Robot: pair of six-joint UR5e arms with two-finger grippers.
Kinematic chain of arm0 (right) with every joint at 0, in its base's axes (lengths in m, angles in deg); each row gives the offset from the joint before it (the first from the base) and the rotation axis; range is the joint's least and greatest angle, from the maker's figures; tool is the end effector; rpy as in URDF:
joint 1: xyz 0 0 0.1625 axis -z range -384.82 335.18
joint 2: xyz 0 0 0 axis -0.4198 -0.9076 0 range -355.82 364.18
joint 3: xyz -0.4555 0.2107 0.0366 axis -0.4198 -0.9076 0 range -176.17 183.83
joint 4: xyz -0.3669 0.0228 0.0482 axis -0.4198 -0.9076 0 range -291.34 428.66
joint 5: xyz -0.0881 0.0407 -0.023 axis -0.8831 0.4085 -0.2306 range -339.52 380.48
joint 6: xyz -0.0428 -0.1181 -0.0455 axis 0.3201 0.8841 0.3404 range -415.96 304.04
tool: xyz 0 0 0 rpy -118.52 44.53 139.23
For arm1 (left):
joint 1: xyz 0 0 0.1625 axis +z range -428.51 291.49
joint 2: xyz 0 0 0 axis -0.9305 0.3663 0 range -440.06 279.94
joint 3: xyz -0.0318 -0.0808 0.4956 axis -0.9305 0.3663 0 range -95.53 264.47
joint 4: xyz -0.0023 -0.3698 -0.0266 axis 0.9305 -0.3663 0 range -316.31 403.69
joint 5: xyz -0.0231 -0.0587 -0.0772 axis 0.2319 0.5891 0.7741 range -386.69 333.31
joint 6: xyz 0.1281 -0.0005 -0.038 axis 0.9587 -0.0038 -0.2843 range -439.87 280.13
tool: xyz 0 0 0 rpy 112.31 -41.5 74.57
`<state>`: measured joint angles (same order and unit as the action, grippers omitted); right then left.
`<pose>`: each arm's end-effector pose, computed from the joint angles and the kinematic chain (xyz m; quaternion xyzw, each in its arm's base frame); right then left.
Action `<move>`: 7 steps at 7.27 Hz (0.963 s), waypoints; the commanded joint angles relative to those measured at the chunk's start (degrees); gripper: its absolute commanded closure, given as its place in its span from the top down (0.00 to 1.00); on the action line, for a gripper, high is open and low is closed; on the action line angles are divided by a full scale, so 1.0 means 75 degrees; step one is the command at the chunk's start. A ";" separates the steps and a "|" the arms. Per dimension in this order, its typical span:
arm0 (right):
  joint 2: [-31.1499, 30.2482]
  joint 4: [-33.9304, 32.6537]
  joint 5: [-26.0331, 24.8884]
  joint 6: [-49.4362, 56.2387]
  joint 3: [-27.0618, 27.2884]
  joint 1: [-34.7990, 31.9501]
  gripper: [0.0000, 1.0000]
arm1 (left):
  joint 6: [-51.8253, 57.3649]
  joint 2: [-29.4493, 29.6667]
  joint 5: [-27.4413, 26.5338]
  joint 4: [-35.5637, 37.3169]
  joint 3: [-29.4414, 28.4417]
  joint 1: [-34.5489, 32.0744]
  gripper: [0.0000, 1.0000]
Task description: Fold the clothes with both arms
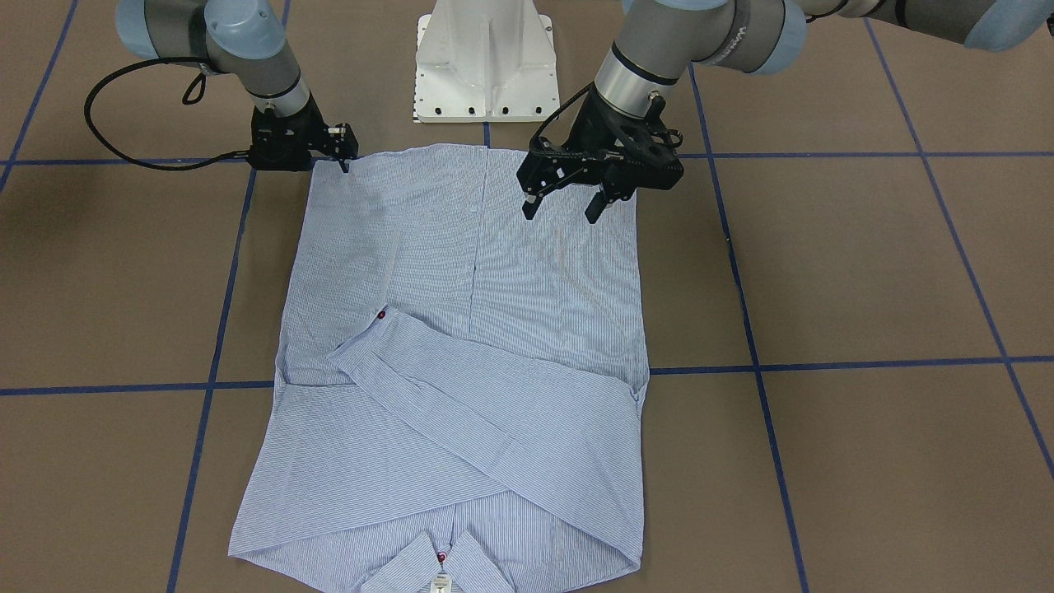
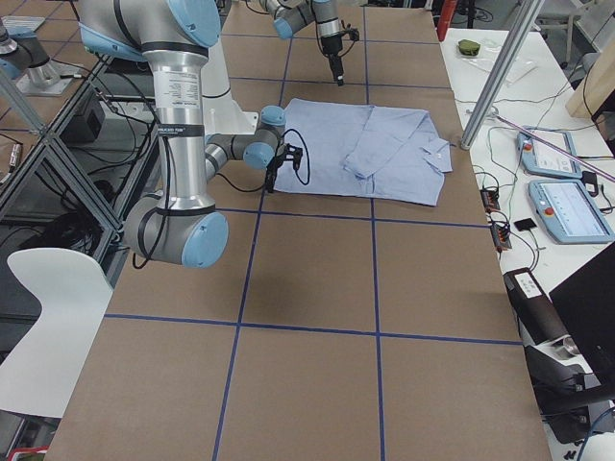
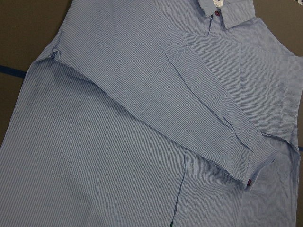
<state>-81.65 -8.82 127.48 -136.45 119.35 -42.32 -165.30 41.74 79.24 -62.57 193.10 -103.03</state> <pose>-0.4456 -0.2394 0.5206 -0.0509 -0.3785 0.0111 0.9241 0.4751 -0.4440 0.2827 0.0731 0.5517 -0.1402 0.8189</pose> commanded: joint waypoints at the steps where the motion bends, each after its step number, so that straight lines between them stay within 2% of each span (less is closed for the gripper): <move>1: 0.0006 -0.0004 0.0030 0.0009 -0.0016 0.0012 0.70 | 0.0000 -0.0009 -0.0002 0.0000 0.0000 -0.0003 1.00; 4: -0.0041 -0.0004 0.0054 0.0009 -0.0016 0.0001 0.67 | 0.0000 0.0002 -0.0060 0.0000 0.0046 -0.0003 1.00; 7: -0.0053 -0.0016 0.0135 -0.0003 -0.0016 0.0001 0.56 | 0.0000 0.0014 -0.0072 0.0000 0.0047 -0.0003 1.00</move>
<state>-82.02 -8.87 128.08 -136.44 119.23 -42.31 -165.30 41.79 78.72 -62.57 193.42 -103.05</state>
